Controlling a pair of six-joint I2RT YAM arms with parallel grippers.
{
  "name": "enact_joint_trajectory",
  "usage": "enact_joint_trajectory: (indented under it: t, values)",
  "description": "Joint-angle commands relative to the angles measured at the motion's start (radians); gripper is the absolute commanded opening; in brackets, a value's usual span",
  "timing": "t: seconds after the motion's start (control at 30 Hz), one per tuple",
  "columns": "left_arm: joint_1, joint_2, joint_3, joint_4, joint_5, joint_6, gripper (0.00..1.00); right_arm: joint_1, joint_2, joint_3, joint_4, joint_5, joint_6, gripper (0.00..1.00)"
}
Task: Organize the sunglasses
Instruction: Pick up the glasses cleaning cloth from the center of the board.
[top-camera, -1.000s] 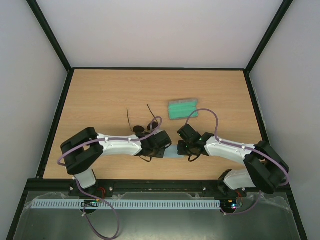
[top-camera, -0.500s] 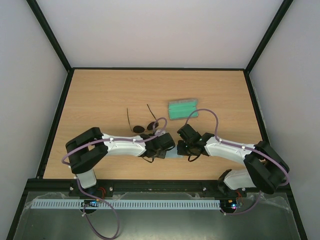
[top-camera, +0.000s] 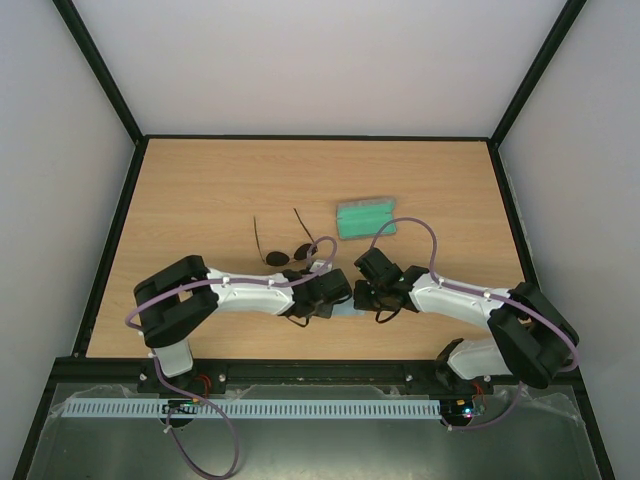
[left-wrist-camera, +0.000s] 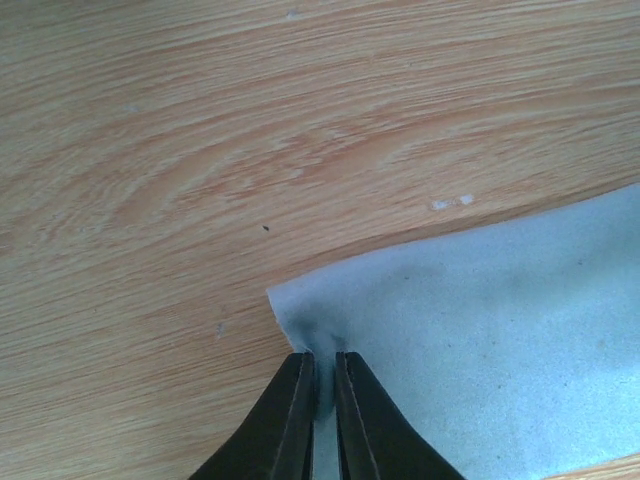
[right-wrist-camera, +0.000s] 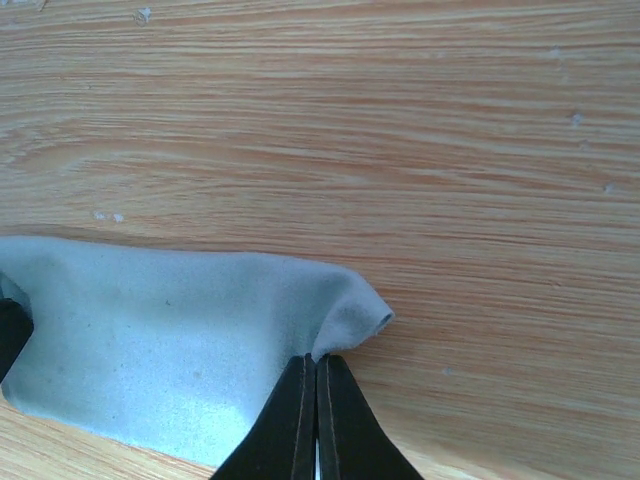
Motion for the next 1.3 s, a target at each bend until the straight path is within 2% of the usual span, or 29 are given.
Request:
enact_joint_trajectory:
  t: [0.0,0.1,0.5,1.0,1.27]
  values:
    - [-0.021,0.059,-0.023,-0.032,0.063,-0.018,0.06,-0.002,-0.014,-0.019,-0.015,-0.002,0.013,0.01]
    - [-0.022,0.052,-0.02,-0.034,0.061,-0.013,0.02,-0.002,-0.012,-0.019,-0.012,-0.005,0.013,0.01]
    - [0.039,-0.01,0.078,-0.055,0.052,0.058,0.02,-0.014,0.001,0.079,-0.066,0.029,-0.022,0.01]
    - [0.195,0.03,0.281,-0.03,0.099,0.168,0.02,-0.16,0.121,0.321,-0.165,0.064,-0.174,0.01]
    - [0.274,0.122,0.414,0.013,0.136,0.206,0.02,-0.279,0.221,0.47,-0.205,0.068,-0.282,0.01]
